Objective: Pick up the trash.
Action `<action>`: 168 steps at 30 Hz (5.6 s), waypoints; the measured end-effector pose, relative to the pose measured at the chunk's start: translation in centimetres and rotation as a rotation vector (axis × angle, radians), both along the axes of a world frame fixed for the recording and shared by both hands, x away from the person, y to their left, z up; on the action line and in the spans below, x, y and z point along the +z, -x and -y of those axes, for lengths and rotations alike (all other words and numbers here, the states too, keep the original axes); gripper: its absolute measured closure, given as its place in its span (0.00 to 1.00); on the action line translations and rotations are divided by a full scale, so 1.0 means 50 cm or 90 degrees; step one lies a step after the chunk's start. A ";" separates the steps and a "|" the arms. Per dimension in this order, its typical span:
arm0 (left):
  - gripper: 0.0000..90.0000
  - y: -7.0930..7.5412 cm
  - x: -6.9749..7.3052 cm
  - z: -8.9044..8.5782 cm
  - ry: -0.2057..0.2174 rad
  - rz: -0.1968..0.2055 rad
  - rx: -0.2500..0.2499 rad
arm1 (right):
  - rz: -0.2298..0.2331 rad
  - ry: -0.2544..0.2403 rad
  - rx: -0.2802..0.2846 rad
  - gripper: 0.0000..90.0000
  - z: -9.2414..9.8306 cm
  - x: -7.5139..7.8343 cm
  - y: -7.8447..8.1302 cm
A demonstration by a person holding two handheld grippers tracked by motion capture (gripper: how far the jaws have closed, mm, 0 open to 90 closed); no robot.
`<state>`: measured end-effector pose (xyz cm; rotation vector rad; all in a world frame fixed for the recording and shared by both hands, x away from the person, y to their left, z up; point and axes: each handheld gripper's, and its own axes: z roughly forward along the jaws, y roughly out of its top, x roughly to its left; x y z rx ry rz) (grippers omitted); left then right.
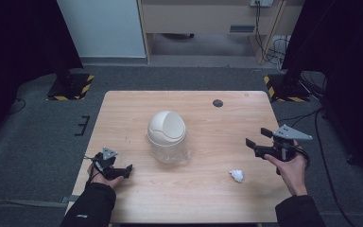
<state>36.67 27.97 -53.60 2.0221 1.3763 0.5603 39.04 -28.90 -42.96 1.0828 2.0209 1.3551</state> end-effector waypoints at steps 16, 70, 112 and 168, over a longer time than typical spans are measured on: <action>0.00 0.000 0.000 0.002 0.001 0.000 0.000 | 0.067 -0.005 0.054 0.23 -0.094 0.113 -0.045; 0.00 0.000 0.000 0.002 0.002 0.000 -0.002 | 0.040 -0.011 0.253 0.26 -0.431 0.164 -0.106; 0.00 0.000 0.000 0.002 0.002 0.000 -0.002 | -0.052 0.102 0.299 0.34 -0.503 0.050 -0.077; 0.00 0.001 0.000 0.004 0.001 0.000 -0.003 | -0.066 0.052 0.107 0.24 -0.150 0.037 -0.002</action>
